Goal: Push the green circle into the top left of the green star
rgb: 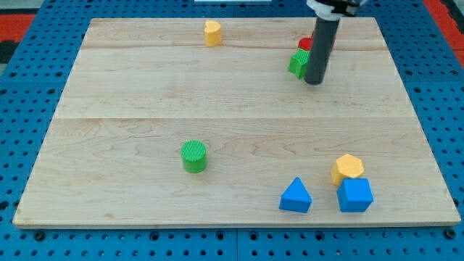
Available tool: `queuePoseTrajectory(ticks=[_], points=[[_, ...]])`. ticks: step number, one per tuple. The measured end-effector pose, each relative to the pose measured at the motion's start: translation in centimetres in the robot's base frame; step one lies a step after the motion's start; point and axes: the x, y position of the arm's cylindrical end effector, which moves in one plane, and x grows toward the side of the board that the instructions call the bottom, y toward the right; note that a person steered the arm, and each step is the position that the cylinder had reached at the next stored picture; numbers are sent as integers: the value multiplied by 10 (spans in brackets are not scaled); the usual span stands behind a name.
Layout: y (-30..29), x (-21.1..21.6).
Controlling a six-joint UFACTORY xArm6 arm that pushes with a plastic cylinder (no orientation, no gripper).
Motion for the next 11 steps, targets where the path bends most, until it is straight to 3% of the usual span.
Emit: queuePoseTrajectory(ticks=[1, 2, 3, 4, 5, 8, 9, 10, 11], points=[[-5, 65], [-74, 124], [-105, 185], [-186, 183], [-205, 168], [-210, 63], [-197, 37], [-228, 19], [-204, 4]])
